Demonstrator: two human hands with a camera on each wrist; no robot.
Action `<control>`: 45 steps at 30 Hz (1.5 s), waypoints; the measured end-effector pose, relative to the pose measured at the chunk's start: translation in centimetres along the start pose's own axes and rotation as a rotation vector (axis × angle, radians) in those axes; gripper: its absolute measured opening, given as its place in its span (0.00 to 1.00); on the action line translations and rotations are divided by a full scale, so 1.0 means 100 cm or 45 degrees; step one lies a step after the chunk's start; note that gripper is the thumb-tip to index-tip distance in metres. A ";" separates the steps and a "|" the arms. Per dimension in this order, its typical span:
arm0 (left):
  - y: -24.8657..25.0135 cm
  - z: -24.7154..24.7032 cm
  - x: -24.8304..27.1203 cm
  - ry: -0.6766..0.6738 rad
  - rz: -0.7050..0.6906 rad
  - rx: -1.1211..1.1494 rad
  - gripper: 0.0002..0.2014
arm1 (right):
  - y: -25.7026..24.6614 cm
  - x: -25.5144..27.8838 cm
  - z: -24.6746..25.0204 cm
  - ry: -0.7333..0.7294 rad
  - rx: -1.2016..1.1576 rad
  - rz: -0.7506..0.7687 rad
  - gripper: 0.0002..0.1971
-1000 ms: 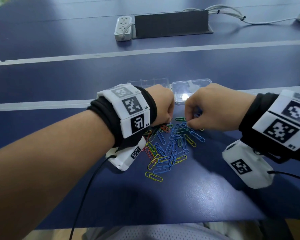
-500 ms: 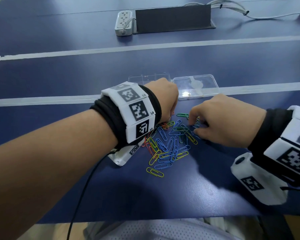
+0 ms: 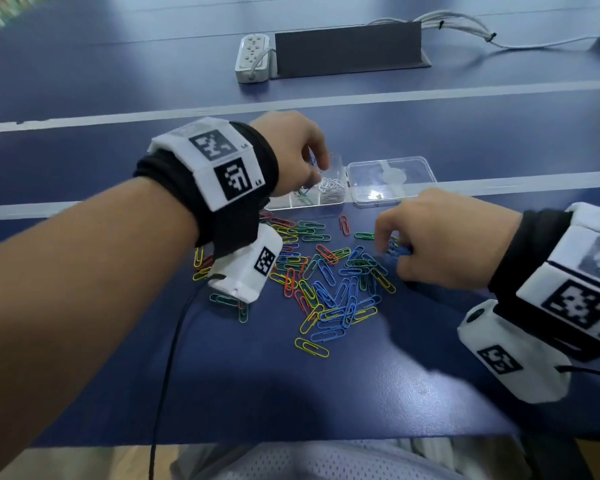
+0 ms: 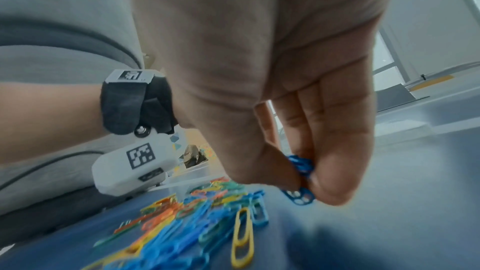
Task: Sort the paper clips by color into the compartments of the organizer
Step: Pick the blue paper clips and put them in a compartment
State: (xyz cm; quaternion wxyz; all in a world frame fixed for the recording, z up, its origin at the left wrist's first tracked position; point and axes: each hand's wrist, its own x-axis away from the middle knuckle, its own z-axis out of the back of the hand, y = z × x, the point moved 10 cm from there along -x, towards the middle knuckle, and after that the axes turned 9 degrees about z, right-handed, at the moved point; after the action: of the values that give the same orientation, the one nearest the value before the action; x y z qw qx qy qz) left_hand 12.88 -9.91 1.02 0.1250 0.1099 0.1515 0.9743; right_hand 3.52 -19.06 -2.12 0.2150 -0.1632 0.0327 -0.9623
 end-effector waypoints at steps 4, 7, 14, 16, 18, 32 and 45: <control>-0.013 0.002 -0.009 0.001 0.080 0.050 0.08 | 0.006 -0.010 0.023 0.101 -0.085 -0.038 0.11; -0.019 -0.001 -0.012 -0.024 0.130 0.091 0.08 | 0.008 -0.021 0.039 0.165 -0.210 -0.049 0.11; -0.036 0.002 -0.010 0.032 0.193 -0.013 0.11 | -0.002 -0.063 0.054 0.222 -0.462 -0.081 0.11; -0.036 0.003 -0.008 0.052 0.183 -0.049 0.11 | -0.007 -0.076 0.057 0.243 -0.525 -0.091 0.13; -0.033 0.005 -0.007 0.090 0.148 -0.109 0.11 | -0.009 -0.086 0.060 0.262 -0.550 -0.111 0.14; -0.055 0.016 0.005 0.105 0.196 0.340 0.24 | -0.029 -0.107 0.072 0.317 -0.433 -0.178 0.12; -0.086 0.018 0.021 0.112 0.272 0.286 0.18 | -0.055 -0.122 0.060 0.238 -0.356 -0.100 0.14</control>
State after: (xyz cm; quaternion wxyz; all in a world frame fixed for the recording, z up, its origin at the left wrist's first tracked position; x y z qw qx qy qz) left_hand 13.13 -0.88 0.30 0.0008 0.0958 0.2524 0.9629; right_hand 13.67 -8.87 0.63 0.1484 -0.1026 0.1796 -0.9671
